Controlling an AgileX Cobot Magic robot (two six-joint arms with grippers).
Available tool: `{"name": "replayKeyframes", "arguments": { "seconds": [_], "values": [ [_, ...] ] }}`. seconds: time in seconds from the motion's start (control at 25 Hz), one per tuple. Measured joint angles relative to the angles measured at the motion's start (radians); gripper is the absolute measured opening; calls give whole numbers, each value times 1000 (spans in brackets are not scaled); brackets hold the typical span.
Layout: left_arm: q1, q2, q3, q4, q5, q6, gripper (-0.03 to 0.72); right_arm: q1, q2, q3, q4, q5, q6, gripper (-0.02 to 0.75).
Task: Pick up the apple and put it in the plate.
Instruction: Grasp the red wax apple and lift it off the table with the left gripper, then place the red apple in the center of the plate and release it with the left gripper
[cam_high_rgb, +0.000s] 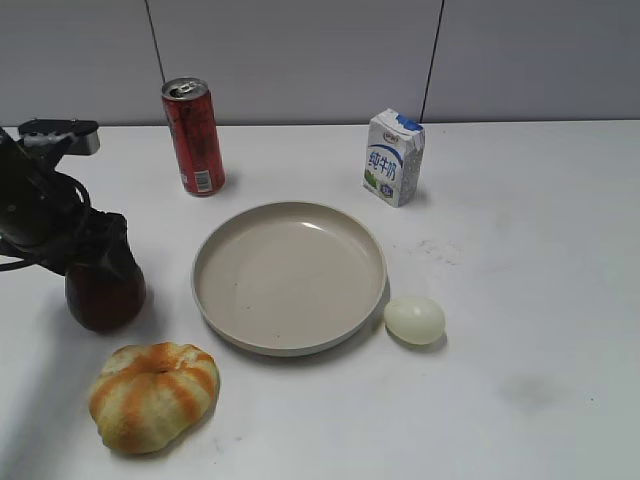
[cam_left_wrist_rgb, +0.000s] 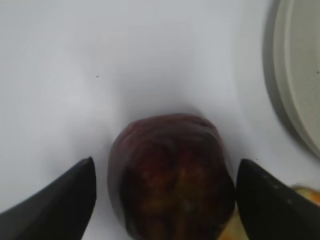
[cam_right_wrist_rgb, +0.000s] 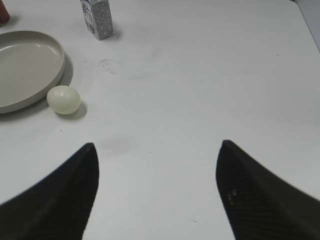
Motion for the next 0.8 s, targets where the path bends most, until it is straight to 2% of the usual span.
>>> {"name": "replayKeyframes", "arguments": {
  "seconds": [0.12, 0.28, 0.52, 0.64, 0.8],
  "values": [
    [0, 0, -2, -2, 3, 0, 542, 0, 0, 0, 0, 0, 0, 585],
    [0, 1, -33, -2, 57, 0, 541, 0, 0, 0, 0, 0, 0, 585],
    [-13, -8, -199, -67, 215, 0, 541, 0, 0, 0, 0, 0, 0, 585],
    [-74, -16, -275, -88, 227, 0, 541, 0, 0, 0, 0, 0, 0, 585],
    [-203, -15, -295, -101, 115, 0, 541, 0, 0, 0, 0, 0, 0, 585]
  ]
}}
